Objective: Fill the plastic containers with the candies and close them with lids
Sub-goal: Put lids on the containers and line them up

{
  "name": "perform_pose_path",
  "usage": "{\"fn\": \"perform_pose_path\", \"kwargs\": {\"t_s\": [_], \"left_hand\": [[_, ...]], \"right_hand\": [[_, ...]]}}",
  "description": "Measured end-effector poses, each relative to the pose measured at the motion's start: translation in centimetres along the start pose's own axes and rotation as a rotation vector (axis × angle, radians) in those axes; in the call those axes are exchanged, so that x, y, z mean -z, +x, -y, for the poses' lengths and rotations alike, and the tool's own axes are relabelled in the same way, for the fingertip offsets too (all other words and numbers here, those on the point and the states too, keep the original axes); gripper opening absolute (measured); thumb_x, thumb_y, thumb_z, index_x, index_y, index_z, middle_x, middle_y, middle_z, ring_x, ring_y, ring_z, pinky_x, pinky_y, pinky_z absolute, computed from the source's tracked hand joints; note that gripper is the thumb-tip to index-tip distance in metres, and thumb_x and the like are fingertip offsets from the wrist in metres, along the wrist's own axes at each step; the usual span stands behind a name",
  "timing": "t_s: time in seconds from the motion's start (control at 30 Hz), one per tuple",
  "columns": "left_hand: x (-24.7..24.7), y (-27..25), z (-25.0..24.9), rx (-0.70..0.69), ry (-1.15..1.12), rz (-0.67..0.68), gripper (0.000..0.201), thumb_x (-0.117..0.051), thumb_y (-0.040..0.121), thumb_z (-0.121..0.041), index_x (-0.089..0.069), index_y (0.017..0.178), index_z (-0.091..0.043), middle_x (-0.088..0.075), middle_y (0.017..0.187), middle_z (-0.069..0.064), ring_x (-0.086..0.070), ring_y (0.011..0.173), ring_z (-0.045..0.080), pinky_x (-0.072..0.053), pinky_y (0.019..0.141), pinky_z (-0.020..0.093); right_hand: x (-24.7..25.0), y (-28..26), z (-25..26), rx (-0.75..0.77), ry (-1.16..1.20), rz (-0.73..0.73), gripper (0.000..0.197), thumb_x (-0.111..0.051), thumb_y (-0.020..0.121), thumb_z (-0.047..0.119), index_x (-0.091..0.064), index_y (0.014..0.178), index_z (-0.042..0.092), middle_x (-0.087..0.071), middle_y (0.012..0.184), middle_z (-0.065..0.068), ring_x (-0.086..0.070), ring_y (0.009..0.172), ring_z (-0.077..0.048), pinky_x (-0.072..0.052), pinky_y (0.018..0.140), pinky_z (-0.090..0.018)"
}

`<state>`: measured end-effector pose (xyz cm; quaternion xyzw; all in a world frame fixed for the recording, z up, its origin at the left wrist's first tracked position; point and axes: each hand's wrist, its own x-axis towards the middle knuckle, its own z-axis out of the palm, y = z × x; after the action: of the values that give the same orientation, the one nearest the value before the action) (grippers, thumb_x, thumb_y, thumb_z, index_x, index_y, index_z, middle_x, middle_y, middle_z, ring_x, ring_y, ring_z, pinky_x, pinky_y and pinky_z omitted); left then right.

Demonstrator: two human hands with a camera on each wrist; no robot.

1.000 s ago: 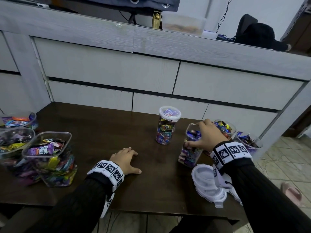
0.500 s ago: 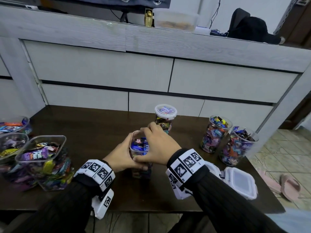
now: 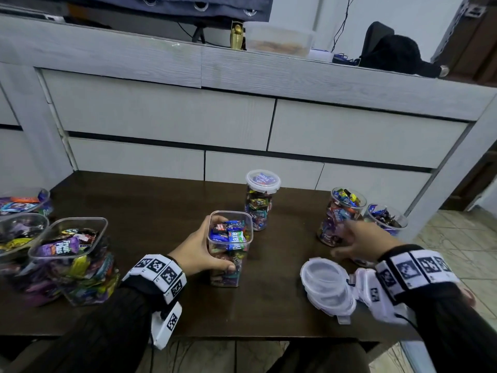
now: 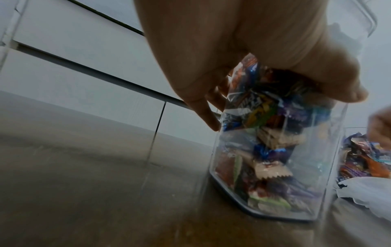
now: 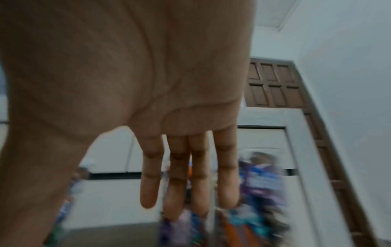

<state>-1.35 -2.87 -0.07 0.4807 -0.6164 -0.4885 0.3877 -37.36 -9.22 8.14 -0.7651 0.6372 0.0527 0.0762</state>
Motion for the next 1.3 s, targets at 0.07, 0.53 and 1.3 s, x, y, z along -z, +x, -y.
{"fn": "perform_pose_path", "kwargs": {"t_s": [0.07,0.53,1.3], "left_hand": [[0.0,0.0,0.0,0.009,-0.003,-0.001,0.095,-0.095,0.046,-0.027,-0.041,0.125,-0.036,-0.063,0.124,-0.005,-0.064,0.114,0.012,-0.053,0.098,0.042],[-0.1,-0.1,0.1,0.014,-0.01,-0.002,0.096,-0.095,0.047,-0.029,-0.041,0.127,-0.034,-0.063,0.124,-0.006,-0.063,0.115,0.011,-0.052,0.098,0.042],[-0.3,0.3,1.3,-0.047,0.018,-0.025,0.106,-0.091,0.062,-0.018,-0.027,0.145,-0.033,-0.06,0.131,-0.008,-0.057,0.121,0.005,-0.05,0.1,0.031]], "right_hand": [[-1.6,-0.1,-2.9,-0.14,-0.082,0.121,0.066,-0.078,0.066,0.055,-0.051,0.117,0.024,-0.06,0.121,0.0,-0.056,0.102,-0.016,-0.045,0.083,-0.025],[-7.3,-0.6,-6.8,-0.346,-0.154,0.283,0.115,-0.081,0.058,0.054,-0.016,0.147,0.019,-0.048,0.136,-0.005,-0.049,0.125,-0.021,-0.044,0.097,-0.029],[0.3,-0.4,19.6,0.521,-0.021,-0.177,0.089,-0.043,0.078,0.077,-0.018,0.15,0.03,-0.033,0.149,-0.006,-0.029,0.133,-0.028,-0.029,0.107,-0.047]]}}
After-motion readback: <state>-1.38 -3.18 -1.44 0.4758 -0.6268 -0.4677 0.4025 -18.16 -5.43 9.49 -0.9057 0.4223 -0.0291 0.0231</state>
